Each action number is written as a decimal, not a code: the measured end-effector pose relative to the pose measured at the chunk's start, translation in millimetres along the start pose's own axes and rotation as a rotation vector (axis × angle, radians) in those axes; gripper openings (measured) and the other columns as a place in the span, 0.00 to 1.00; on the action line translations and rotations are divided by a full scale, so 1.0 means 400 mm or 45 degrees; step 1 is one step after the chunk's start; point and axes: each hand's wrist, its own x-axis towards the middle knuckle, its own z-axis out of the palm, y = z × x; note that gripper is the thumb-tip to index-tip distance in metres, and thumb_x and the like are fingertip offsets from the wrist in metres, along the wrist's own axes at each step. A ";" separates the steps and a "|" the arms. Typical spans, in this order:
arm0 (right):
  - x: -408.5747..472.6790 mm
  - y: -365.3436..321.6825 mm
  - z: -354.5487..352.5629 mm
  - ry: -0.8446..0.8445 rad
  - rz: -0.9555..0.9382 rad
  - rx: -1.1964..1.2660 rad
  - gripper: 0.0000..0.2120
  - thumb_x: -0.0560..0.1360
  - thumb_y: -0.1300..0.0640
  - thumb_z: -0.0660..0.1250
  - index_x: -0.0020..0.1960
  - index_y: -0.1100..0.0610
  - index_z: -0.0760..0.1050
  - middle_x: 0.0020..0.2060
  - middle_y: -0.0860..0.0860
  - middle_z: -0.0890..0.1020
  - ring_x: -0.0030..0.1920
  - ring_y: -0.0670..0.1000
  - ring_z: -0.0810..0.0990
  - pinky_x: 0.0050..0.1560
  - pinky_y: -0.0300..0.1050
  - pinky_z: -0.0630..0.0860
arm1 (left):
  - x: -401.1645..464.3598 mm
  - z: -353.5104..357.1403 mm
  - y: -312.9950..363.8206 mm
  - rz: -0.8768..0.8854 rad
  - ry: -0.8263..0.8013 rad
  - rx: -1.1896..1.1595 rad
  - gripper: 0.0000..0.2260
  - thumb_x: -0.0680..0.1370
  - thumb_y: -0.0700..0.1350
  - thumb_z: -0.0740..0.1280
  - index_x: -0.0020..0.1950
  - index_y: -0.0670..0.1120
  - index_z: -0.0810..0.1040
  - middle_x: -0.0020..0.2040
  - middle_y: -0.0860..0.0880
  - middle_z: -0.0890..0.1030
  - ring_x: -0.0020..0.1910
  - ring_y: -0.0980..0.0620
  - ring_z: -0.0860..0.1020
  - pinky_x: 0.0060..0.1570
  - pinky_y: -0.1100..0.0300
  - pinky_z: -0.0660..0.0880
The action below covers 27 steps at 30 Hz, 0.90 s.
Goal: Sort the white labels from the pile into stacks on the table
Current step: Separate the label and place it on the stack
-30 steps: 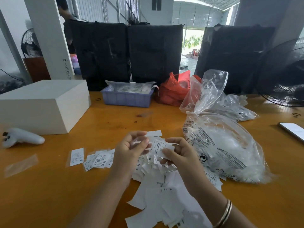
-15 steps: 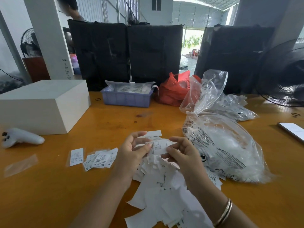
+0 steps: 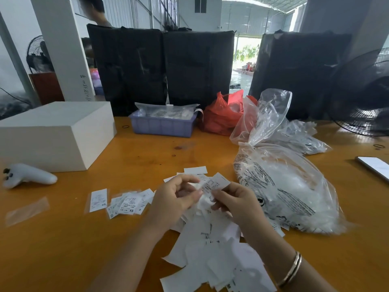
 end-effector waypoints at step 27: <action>-0.015 -0.021 0.007 0.131 -0.066 0.231 0.03 0.73 0.59 0.71 0.41 0.52 0.82 0.34 0.46 0.84 0.30 0.37 0.77 0.29 0.28 0.70 | -0.003 0.011 0.006 0.010 0.022 -0.006 0.07 0.72 0.41 0.74 0.41 0.54 0.82 0.38 0.58 0.84 0.39 0.60 0.81 0.38 0.71 0.75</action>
